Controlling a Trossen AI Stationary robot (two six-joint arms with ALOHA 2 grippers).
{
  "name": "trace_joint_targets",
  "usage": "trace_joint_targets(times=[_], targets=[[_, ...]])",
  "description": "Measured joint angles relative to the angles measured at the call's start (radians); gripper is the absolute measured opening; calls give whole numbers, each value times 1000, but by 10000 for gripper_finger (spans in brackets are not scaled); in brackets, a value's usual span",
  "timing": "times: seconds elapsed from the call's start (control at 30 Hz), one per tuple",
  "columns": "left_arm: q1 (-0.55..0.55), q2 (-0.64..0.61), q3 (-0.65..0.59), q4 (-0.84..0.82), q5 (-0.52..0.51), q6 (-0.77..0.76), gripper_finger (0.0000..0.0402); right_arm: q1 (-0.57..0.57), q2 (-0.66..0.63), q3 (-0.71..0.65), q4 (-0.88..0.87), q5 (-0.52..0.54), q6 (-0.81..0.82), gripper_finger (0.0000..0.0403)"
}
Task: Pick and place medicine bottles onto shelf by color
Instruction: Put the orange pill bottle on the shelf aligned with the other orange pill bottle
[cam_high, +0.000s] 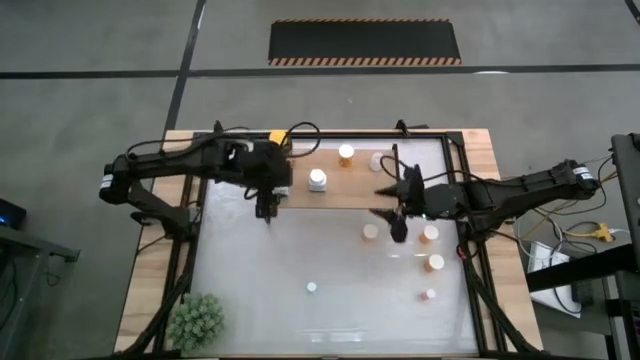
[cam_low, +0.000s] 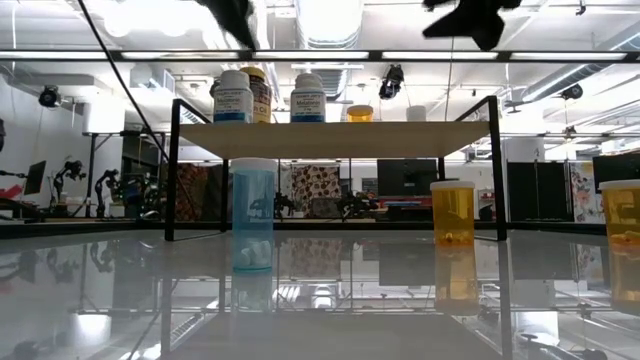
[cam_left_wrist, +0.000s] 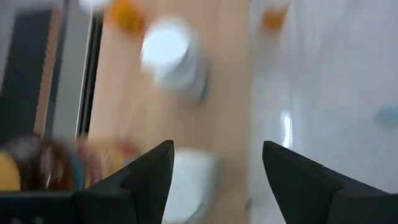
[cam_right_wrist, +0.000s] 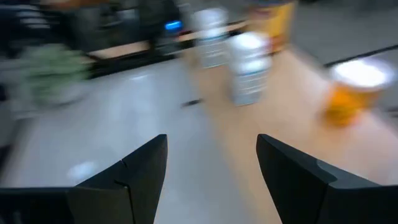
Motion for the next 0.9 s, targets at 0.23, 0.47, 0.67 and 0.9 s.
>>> trace_joint_targets(times=[0.23, 0.47, 0.67, 0.9], targets=[[-246, -4, -29, 273, -100, -22, 228, 127, 45, 10, -4, -224, 189, 235], [-474, 10, -167, 604, -221, -65, 228, 284, 167, 9, -26, -225, 263, 225], [-578, 21, -404, 889, -377, -88, 228, 319, 267, 13, -60, -142, 355, 217], [-590, 12, -551, 1045, -467, -143, 228, 319, 354, 60, -362, 170, 746, 207]])
